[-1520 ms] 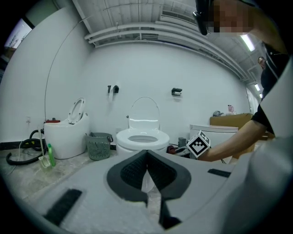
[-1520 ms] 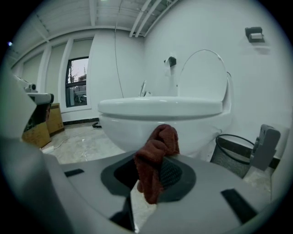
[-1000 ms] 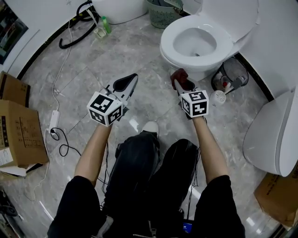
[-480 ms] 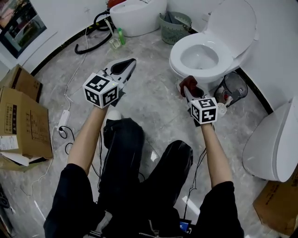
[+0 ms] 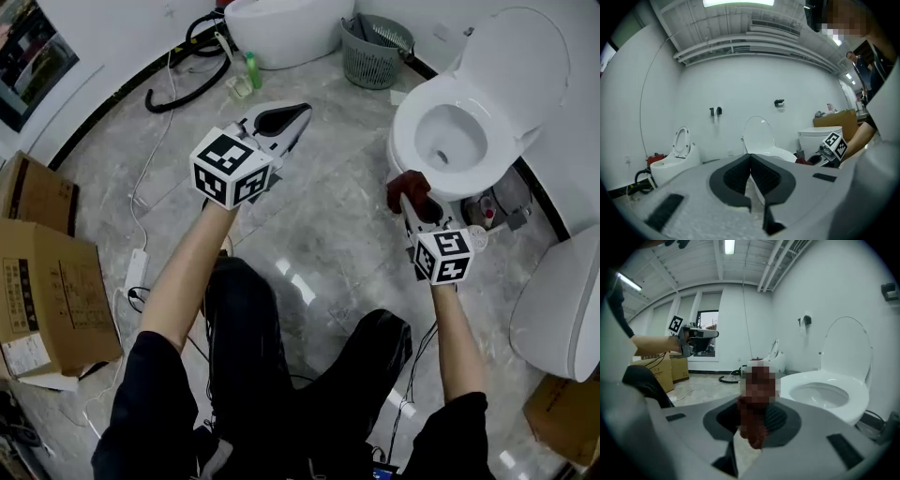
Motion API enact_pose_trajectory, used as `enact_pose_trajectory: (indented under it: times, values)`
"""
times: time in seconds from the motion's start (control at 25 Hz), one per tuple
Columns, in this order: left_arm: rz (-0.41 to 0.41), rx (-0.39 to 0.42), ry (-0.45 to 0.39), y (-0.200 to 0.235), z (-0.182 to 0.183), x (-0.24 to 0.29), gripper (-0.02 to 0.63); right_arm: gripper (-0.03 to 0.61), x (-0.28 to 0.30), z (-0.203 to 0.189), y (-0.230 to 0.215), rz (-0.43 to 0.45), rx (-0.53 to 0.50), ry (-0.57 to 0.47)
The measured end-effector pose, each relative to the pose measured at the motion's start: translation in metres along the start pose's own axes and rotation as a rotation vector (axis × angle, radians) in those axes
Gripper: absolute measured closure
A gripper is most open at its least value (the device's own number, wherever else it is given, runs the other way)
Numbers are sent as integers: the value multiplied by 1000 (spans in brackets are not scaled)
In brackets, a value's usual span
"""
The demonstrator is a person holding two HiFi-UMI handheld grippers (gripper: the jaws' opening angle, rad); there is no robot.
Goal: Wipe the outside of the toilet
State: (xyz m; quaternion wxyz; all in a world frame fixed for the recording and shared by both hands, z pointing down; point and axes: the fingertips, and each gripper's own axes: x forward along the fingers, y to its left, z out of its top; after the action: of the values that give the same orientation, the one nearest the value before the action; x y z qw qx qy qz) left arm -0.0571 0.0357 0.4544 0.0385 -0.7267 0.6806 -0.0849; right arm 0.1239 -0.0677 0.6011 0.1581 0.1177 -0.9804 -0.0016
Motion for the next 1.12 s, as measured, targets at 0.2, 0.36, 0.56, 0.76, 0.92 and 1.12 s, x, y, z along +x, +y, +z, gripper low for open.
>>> enact_pose_trajectory:
  times: [0.2, 0.36, 0.56, 0.76, 0.92, 1.12]
  values:
    - [-160, -15, 30, 39, -26, 51, 614, 485, 33, 22, 0, -153, 83, 75]
    - [-257, -56, 46, 70, -4, 77, 614, 485, 66, 61, -5, -233, 175, 131]
    - [-361, -83, 99, 119, 51, 90, 614, 485, 81, 128, 0, -353, 327, 203]
    - [-475, -107, 153, 162, 121, 78, 614, 485, 85, 216, 12, -484, 448, 278]
    - [-544, -146, 183, 191, 172, 73, 614, 485, 89, 284, 16, -574, 537, 280]
    - [-599, -188, 202, 220, 217, 91, 614, 485, 99, 342, 17, -663, 634, 259]
